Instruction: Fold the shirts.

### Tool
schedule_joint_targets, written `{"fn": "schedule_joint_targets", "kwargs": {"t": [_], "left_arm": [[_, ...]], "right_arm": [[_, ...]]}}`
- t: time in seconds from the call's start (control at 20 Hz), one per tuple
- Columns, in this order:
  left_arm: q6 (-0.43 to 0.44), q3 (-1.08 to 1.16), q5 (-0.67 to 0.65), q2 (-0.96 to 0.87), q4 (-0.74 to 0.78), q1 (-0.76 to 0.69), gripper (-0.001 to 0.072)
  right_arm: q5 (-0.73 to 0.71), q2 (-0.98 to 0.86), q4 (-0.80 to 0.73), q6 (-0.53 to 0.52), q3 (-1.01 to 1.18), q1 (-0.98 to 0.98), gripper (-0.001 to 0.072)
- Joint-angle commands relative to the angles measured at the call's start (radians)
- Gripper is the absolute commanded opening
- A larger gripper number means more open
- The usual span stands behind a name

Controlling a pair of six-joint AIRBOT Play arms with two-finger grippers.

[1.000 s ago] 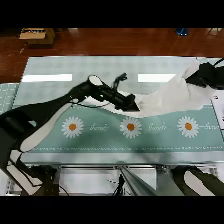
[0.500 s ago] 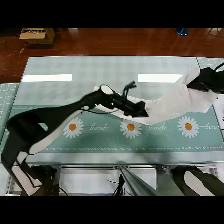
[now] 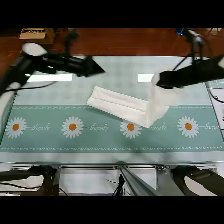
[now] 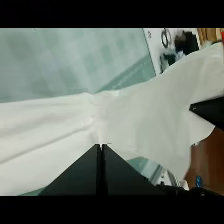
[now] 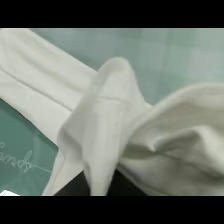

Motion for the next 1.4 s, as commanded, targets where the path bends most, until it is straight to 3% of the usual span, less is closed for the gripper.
{"fn": "schedule_joint_targets", "kwargs": {"t": [0.0,0.15,0.3,0.35,0.4,0.45,0.6,0.7,1.1,1.2,1.35], "left_arm": [[0.042,0.0,-0.155,0.116,0.033,0.227,0.0016],[0.048,-0.004,-0.293,0.15,0.055,0.336,0.0016],[0.048,-0.052,-0.298,0.194,0.055,0.361,0.0016],[0.055,-0.071,-0.299,0.205,0.055,0.353,0.0016],[0.075,-0.096,-0.298,0.215,0.055,0.341,0.0016],[0.077,-0.121,-0.298,0.217,0.055,0.329,0.0016],[0.1,-0.185,-0.27,0.215,0.055,0.299,0.0016],[0.1,-0.217,-0.237,0.215,0.055,0.293,0.0016],[0.1,-0.23,-0.192,0.215,0.055,0.293,0.0017],[0.1,-0.23,-0.193,0.215,0.055,0.293,0.0017],[0.1,-0.23,-0.193,0.215,0.055,0.293,0.0017]], "right_arm": [[-0.261,-0.146,0.045,0.042,0.001,0.172,0.0031],[-0.469,-0.315,0.117,0.041,0.001,0.298,0.0031],[-0.654,-0.469,0.261,0.041,0.001,0.394,0.0037],[-0.721,-0.506,0.338,0.041,0.001,0.414,0.0224],[-0.769,-0.528,0.41,0.04,0.001,0.423,0.0495],[-0.798,-0.533,0.455,0.033,0.001,0.426,0.0569],[-0.759,-0.479,0.413,0.001,0.001,0.372,0.0568],[-0.654,-0.402,0.312,-0.004,0.001,0.297,0.0568],[0.11,-0.045,-0.406,-0.009,-0.013,-0.116,0.0568],[0.17,-0.04,-0.316,-0.046,-0.113,-0.238,0.0569],[0.007,-0.04,0.109,-0.085,-0.375,-0.351,0.0599]]}}
